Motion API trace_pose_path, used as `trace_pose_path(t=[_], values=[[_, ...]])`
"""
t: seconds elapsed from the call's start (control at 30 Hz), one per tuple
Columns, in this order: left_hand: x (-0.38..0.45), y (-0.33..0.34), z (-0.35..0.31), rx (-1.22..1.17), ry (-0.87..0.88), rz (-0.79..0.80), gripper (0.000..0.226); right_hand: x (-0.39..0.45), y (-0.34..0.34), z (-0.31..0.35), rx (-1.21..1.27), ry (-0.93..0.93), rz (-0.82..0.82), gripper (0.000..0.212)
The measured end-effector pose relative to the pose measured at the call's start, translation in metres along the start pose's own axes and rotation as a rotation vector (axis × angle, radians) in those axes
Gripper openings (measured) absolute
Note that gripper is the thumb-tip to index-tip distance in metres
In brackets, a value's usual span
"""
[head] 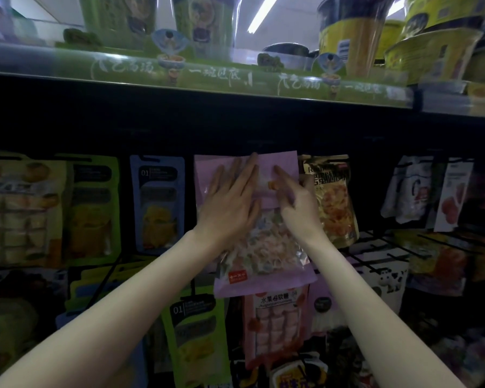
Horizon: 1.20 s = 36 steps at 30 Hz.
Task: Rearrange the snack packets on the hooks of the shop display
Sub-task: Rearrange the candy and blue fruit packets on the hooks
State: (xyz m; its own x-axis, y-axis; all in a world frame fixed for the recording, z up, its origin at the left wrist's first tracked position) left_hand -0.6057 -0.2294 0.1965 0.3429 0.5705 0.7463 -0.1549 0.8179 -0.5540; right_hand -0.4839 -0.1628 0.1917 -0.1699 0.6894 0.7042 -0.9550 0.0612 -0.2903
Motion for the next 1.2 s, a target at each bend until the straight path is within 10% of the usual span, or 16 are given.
trace_pose_path(t=[0.3, 0.4, 0.63, 0.77, 0.93, 1.2], values=[[-0.027, 0.032, 0.018, 0.003, 0.139, 0.169, 0.051, 0.003, 0.031, -0.006, -0.242, 0.205, -0.086, 0.055], [-0.043, 0.026, 0.023, -0.116, 0.042, 0.166, 0.055, -0.038, 0.032, 0.007, -0.391, -0.109, -0.212, 0.045], [-0.155, 0.016, 0.028, -0.388, -0.363, 0.074, 0.049, -0.177, 0.091, -0.060, -0.395, -0.112, 0.319, 0.036], [-0.210, 0.031, 0.026, -0.394, -0.445, 0.262, 0.045, -0.178, 0.114, -0.064, -0.182, 0.219, 0.527, 0.059], [-0.224, 0.033, 0.020, -0.671, -0.543, 0.344, 0.041, -0.173, 0.131, -0.069, 0.151, 0.661, 0.546, 0.018], [-0.238, -0.004, 0.025, -0.562, -0.478, 0.229, 0.042, -0.195, 0.109, -0.023, 0.142, 0.311, 0.636, 0.020]])
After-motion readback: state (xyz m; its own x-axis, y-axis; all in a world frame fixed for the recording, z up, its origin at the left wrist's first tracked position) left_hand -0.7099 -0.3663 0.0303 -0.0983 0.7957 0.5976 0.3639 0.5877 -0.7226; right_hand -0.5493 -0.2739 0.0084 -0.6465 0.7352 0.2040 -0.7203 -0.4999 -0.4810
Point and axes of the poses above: each hand's wrist, its own x-axis towards the middle knuckle, its own y-axis out of the palm, z = x × y, the point moved 4 cm from there along x, towards the middle knuckle, and after that the axes turned 10 degrees about y, right-handed, at the moved point
